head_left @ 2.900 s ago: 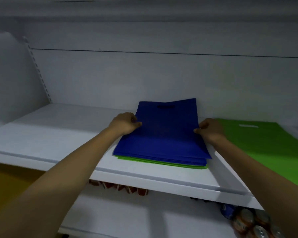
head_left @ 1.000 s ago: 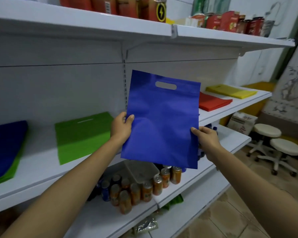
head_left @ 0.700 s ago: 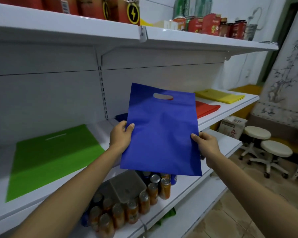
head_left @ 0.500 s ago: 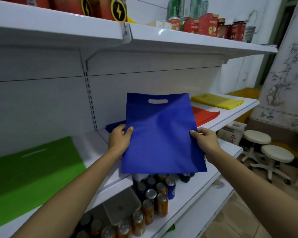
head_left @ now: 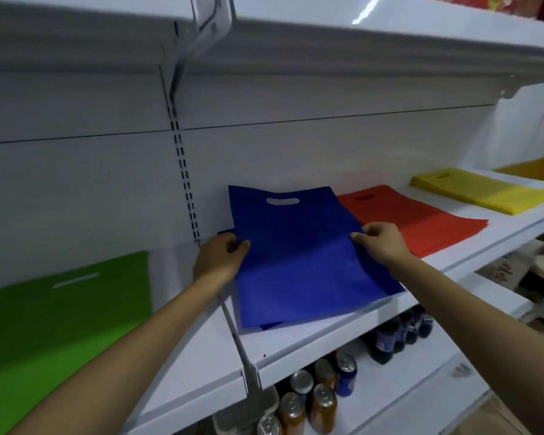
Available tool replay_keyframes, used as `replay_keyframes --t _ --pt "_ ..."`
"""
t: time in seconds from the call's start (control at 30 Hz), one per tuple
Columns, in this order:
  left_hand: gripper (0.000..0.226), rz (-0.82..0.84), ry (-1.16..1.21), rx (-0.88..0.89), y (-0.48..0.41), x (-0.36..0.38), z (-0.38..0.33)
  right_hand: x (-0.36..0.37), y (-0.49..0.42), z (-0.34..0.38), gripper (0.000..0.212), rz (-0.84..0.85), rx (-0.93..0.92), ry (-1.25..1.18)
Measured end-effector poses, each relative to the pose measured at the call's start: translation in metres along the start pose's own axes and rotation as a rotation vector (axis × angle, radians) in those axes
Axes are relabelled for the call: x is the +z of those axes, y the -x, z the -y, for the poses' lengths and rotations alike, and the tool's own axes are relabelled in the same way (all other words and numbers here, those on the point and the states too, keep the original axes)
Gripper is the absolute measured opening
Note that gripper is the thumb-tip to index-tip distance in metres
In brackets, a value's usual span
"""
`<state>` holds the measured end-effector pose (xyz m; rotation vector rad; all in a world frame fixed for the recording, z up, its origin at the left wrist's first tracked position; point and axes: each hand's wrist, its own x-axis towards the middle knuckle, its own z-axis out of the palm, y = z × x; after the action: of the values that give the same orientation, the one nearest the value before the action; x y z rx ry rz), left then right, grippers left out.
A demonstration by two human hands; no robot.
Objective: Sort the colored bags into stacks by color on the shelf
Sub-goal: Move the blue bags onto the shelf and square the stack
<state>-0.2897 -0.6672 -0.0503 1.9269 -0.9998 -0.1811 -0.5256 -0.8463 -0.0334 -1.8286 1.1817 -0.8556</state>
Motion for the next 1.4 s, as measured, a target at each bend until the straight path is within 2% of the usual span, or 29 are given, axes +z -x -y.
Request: replay_keyframes --t 0.23,0.3,0.37,0.4,0.43,0.5,0.6,0.77,1.03,1.13,1.2,1.4 --pt "0.045 -0.028 -0.060 -0.152 0.007 0.010 0.015 0.016 -0.039 -0.001 0.025 0.128 -0.161 0.291" --pt "0.038 -0.040 -0.086 -0.198 0.010 0.018 0.015 0.017 -0.047 -0.007 0.025 0.151 -0.199 0.376" --pt "0.021 -0.045 -0.129 -0.237 0.012 0.024 0.012 0.018 -0.054 -0.017 0.024 0.194 -0.219 0.443" --pt "0.024 -0.050 -0.138 -0.257 0.013 0.027 0.011 0.018 -0.056 -0.022 0.023 0.214 -0.219 0.457" --pt "0.041 -0.066 -0.151 -0.273 0.015 0.030 0.008 0.017 -0.059 -0.028 0.026 0.226 -0.221 0.460" --pt "0.057 -0.117 -0.193 -0.291 0.021 0.036 0.005 0.016 -0.063 -0.037 0.040 0.237 -0.231 0.457" --pt "0.052 -0.192 -0.284 -0.274 0.028 0.045 0.005 0.017 -0.069 -0.041 0.049 0.253 -0.246 0.472" --pt "0.044 -0.254 -0.315 -0.281 0.025 0.047 0.008 0.020 -0.074 -0.044 0.047 0.233 -0.228 0.495" --pt "0.041 -0.235 -0.322 -0.342 0.017 0.045 0.006 0.023 -0.075 -0.044 0.045 0.226 -0.256 0.482" --pt "0.044 -0.137 -0.277 -0.390 0.015 0.037 -0.004 0.016 -0.073 -0.041 0.049 0.200 -0.201 0.222" --pt "0.048 -0.120 -0.263 -0.403 0.019 0.034 -0.010 0.014 -0.068 -0.037 0.043 0.155 -0.256 0.102" --pt "0.040 -0.327 -0.360 -0.384 0.062 0.002 -0.028 0.038 -0.037 0.003 0.029 0.265 -0.499 0.069"
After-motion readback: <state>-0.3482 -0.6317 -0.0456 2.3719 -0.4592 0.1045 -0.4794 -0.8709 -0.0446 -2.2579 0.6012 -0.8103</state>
